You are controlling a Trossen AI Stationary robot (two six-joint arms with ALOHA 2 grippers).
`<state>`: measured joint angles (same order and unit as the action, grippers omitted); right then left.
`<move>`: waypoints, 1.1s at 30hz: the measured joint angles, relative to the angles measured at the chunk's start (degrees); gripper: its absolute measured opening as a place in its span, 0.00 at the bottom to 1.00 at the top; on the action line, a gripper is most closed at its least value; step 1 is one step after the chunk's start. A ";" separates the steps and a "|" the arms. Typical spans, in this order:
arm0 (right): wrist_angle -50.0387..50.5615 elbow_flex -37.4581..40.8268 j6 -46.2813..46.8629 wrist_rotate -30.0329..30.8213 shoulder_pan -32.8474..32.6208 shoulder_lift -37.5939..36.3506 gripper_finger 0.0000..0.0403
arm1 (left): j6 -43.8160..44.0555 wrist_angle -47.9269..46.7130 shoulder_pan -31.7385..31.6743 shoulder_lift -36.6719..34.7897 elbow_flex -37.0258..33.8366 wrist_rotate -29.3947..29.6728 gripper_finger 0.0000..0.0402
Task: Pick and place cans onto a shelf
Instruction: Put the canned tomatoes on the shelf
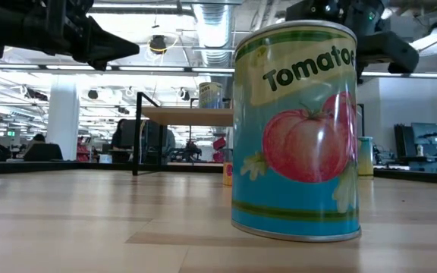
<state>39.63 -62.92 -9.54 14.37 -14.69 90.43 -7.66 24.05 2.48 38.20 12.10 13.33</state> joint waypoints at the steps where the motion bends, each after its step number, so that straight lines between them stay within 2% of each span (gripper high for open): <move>1: 0.51 -0.76 0.04 -0.77 0.32 -0.05 0.03 | -0.02 -0.02 0.00 0.00 0.00 0.06 0.00; 7: 8.05 -7.73 0.07 -1.93 2.12 -1.43 0.01 | 0.00 -0.13 0.00 0.00 0.02 0.21 0.00; 16: 24.76 -27.05 -2.12 1.66 9.93 -2.03 0.01 | 0.00 -0.20 0.00 0.02 0.07 0.19 0.00; 19: 27.88 -32.29 -6.30 5.21 15.01 -2.16 0.01 | 0.02 -0.17 0.00 0.02 0.07 0.19 0.00; 24: 27.37 -35.05 -16.19 5.13 27.58 -2.12 0.01 | 0.41 -0.15 0.02 0.02 0.07 0.16 0.00; 28: 25.19 -35.01 -23.43 -0.32 38.60 -1.92 0.01 | 0.67 -0.15 0.02 0.02 0.07 0.16 0.00; 33: 21.14 -34.94 -29.41 -7.20 47.63 -0.82 0.01 | 0.81 -0.15 0.02 0.02 0.07 0.16 0.00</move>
<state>60.77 -97.86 -38.95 7.17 32.94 89.61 -6.85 23.90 2.50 38.22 12.16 13.50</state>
